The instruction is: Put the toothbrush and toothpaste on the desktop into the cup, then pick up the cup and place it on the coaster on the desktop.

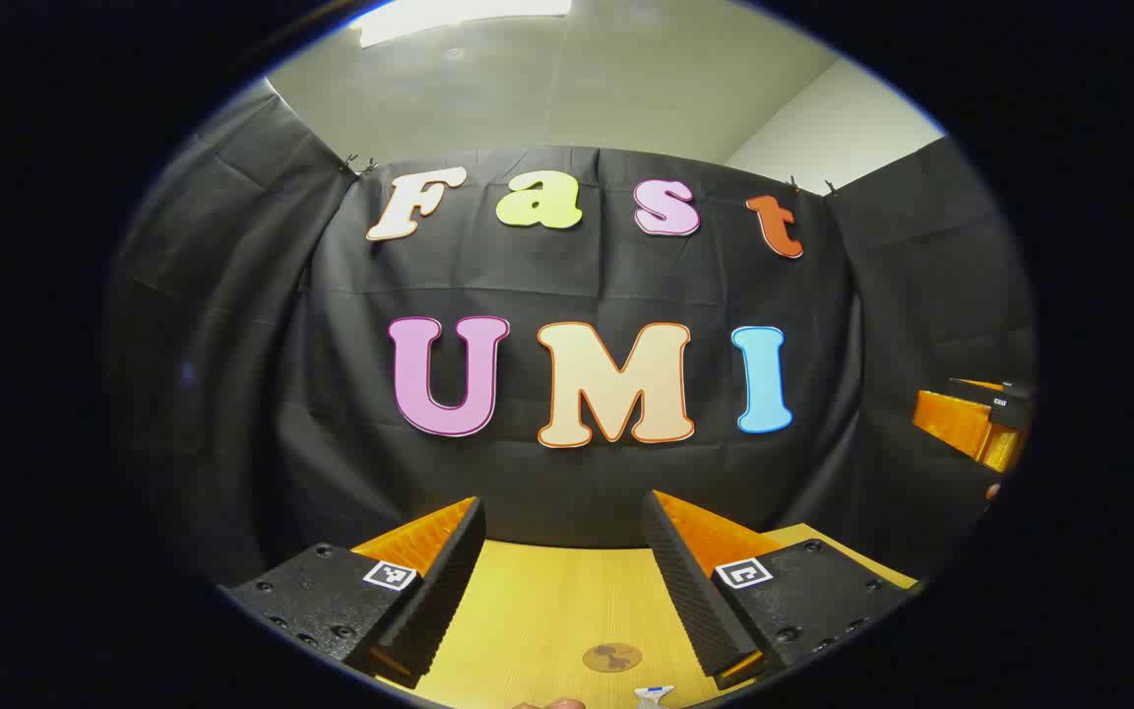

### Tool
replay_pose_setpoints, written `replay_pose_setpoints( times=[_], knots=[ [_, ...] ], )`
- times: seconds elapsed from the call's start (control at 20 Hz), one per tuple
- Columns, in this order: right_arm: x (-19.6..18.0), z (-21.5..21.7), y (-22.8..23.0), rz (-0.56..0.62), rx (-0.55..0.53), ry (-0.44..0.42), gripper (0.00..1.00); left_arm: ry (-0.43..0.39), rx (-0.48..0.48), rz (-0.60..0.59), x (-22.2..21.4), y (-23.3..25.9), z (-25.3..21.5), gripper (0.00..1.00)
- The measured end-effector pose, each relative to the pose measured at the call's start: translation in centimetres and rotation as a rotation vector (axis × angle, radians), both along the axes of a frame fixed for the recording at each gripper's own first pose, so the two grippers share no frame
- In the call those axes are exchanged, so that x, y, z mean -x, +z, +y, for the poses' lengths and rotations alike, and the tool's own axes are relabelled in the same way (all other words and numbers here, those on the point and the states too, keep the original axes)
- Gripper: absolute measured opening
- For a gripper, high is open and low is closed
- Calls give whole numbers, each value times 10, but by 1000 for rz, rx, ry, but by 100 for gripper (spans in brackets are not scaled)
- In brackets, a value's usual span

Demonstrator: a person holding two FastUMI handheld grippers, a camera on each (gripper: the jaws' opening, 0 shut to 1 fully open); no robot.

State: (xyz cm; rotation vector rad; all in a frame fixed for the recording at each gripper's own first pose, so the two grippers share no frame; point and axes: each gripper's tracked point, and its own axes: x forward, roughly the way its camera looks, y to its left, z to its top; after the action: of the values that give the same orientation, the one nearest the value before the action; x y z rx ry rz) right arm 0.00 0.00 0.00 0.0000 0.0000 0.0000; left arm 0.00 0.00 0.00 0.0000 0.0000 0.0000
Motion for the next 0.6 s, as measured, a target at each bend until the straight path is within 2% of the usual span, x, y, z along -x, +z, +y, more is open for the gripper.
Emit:
replay_pose_setpoints(
  times=[0.2,0.4,0.6],
  knots=[
    [0,8,-6,12,-13,20,99,4,-2,1,-1,0,1,94],
    [-5,4,-4,-1,3,-7,99,8,-16,-12,-5,5,2,93],
    [-6,1,-13,22,-26,-18,99,5,-24,-10,-6,4,1,93]
  ],
)
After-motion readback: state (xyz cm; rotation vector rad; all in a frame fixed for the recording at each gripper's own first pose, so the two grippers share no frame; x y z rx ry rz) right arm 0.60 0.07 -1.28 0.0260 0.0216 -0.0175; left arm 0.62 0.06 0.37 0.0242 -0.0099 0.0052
